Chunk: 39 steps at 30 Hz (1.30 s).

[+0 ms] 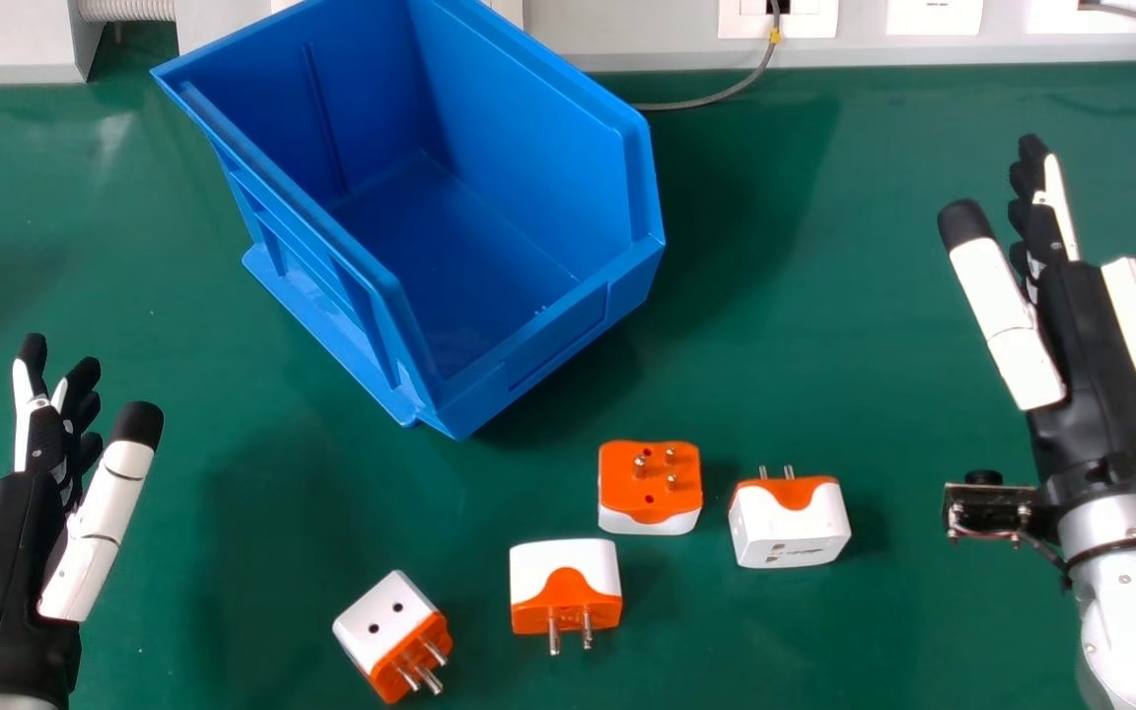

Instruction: Pick all objects and put in blue box

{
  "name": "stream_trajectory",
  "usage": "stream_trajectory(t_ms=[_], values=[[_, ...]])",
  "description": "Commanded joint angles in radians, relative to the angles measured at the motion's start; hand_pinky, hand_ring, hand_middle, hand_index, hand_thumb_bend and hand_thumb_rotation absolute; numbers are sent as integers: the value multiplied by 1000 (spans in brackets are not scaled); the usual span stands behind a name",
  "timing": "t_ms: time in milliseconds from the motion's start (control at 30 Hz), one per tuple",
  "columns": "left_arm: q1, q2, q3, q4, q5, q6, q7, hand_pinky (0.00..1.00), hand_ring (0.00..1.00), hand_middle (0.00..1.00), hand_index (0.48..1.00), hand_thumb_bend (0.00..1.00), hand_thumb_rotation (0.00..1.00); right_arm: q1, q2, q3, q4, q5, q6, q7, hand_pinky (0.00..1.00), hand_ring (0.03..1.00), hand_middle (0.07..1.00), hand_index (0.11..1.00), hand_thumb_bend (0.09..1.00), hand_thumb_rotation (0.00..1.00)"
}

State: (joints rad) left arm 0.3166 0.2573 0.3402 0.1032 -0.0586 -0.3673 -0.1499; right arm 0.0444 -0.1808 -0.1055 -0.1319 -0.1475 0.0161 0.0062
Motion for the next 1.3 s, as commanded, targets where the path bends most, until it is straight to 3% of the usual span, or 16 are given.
stream_trajectory(t_ms=[0,100,233,300,433,600,933,1133,1267], values=[[-7,17,7,3,1,-25,2,991,993,990,993,709,865,-20,1,-5,-23,10,-9,-6,1000,1000,1000,1000,492,930],[-10,18,6,9,3,-29,3,993,994,990,994,702,865,-21,1,-5,-21,10,-9,-6,1000,1000,1000,1000,491,930],[-8,17,4,0,10,-24,9,996,995,991,994,690,866,-23,2,-4,-21,7,-6,-7,1000,1000,1000,1000,491,928],[-9,16,5,5,8,-25,7,996,996,991,995,689,867,-23,2,-4,-23,7,-4,-7,1000,1000,1000,1000,491,927],[-3,12,4,-11,8,-18,7,997,996,991,995,695,868,-22,0,-6,-22,8,-4,-5,1000,1000,1000,1000,490,925],[-8,13,3,-1,9,-21,6,996,995,991,994,698,869,-25,-2,-8,-19,12,-1,-2,1000,1000,1000,1000,489,923],[0,13,4,-16,8,-17,6,995,995,990,994,702,868,-22,-6,-6,-30,11,15,-3,1000,1000,1000,1000,494,920],[-5,16,9,3,2,-28,3,995,995,991,994,702,868,-21,-7,-6,-26,13,16,-1,1000,1000,1000,1000,497,918],[-5,8,7,-3,-6,-25,3,997,997,995,997,708,869,-22,-9,-6,-24,14,16,1,1000,1000,1000,1000,502,917]])
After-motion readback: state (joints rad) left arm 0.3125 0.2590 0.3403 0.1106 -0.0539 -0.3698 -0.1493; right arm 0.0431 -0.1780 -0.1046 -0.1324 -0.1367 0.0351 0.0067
